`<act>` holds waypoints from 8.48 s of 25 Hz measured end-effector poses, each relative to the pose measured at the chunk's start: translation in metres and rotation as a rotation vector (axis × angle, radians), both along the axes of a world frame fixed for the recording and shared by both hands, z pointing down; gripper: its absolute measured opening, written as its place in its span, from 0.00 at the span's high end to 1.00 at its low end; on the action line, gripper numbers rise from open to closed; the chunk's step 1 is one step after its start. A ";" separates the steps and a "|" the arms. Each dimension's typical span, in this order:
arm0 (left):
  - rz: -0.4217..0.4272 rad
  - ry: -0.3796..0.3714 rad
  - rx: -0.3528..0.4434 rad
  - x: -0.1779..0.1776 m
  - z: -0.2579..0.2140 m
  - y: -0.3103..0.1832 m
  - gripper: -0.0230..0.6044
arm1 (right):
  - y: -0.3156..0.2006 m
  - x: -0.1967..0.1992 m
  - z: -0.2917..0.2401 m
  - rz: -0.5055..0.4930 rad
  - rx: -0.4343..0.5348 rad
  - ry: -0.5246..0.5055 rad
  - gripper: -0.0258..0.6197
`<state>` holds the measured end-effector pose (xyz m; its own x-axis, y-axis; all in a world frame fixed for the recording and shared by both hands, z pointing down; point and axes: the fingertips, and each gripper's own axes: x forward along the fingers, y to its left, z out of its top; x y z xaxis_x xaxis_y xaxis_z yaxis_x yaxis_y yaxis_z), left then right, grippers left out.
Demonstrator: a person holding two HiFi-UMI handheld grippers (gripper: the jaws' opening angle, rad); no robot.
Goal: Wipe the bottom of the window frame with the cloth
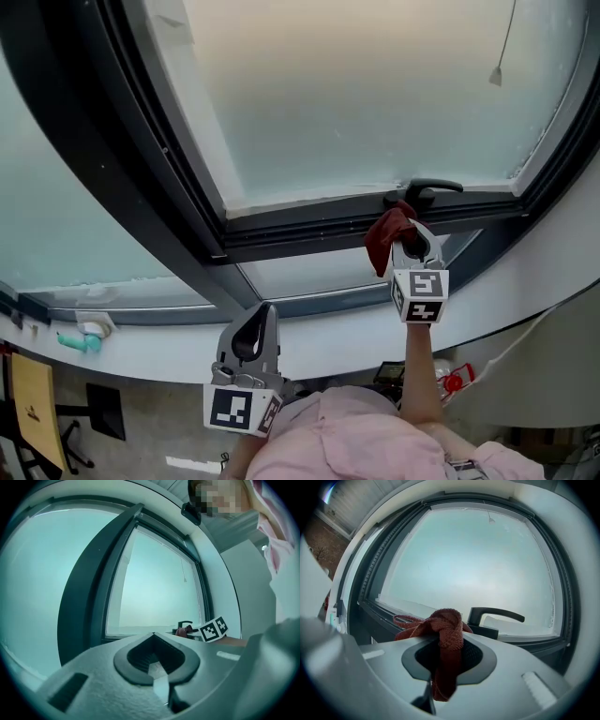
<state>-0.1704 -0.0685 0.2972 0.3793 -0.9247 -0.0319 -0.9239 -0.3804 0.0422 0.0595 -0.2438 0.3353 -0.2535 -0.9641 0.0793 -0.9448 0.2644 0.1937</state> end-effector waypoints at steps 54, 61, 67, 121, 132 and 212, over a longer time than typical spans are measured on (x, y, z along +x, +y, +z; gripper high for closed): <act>-0.218 0.089 -0.038 -0.163 0.030 0.020 0.97 | 0.056 -0.365 0.057 -0.617 -0.110 0.001 0.87; -0.202 0.085 -0.029 -0.160 0.032 0.008 0.97 | 0.055 -0.366 0.058 -0.626 -0.087 0.020 0.87; -0.182 0.085 -0.022 -0.154 0.032 0.002 0.97 | 0.055 -0.361 0.057 -0.625 -0.083 0.022 0.86; -0.081 0.104 -0.047 -0.084 0.040 0.041 0.97 | 0.038 -0.271 0.054 -0.467 -0.062 0.025 0.86; -0.058 0.116 -0.056 -0.081 0.043 0.058 0.97 | 0.034 -0.236 0.056 -0.360 -0.073 0.007 0.86; 0.125 0.165 -0.140 -0.087 0.070 0.012 0.97 | 0.021 -0.181 0.058 -0.130 -0.084 0.046 0.86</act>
<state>-0.2572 -0.0563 0.3674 0.4917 -0.8705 0.0223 -0.8459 -0.4714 0.2493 -0.1216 -0.2223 0.3928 -0.3699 -0.9129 0.1723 -0.8922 0.4008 0.2080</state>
